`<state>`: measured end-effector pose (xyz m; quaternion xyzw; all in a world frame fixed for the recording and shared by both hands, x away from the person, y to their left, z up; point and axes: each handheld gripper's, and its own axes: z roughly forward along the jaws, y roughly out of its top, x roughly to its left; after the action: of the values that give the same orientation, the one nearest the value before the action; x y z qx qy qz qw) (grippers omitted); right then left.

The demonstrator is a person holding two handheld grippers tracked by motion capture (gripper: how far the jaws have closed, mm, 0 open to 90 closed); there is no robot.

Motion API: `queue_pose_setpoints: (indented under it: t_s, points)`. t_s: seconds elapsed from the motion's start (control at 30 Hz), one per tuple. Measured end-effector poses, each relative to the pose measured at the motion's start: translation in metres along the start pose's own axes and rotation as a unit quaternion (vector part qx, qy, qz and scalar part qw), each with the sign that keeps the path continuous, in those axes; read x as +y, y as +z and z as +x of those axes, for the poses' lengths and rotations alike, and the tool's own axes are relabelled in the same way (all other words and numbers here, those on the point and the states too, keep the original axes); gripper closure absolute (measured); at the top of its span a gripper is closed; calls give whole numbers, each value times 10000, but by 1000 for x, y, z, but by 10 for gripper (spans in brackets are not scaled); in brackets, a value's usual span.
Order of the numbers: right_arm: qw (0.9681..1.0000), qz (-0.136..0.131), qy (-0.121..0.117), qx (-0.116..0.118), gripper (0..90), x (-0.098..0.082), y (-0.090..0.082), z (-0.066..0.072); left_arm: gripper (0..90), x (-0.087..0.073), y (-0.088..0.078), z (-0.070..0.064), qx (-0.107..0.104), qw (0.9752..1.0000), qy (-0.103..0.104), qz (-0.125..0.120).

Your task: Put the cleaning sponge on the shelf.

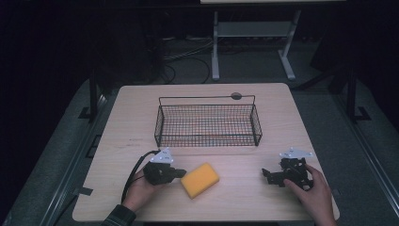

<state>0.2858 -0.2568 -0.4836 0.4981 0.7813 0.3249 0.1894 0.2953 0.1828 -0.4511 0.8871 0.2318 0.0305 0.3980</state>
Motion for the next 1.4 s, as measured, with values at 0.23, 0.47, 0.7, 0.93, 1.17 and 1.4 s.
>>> queue_pose_setpoints:
  t_s: [0.23,0.47,0.7,0.93,1.17,1.4]
  points:
    - [10000,-1,-2,-1,0,0,0,0,753,2,-4,5,107,9997,-204,37]
    - [10000,-1,-3,-2,0,0,0,0,501,12,-9,7,267,9986,-419,164]
    - [10000,-1,-2,-1,0,0,0,0,264,25,-10,3,369,9977,-423,389]
    - [10000,-1,-2,-1,0,0,0,0,143,41,-4,-8,301,9960,-305,789]
    - [10000,-1,-3,-2,0,0,0,0,139,52,2,-17,163,9949,-283,956]
    - [10000,-1,-2,-2,0,0,0,0,137,61,10,-25,138,9925,-142,1207]
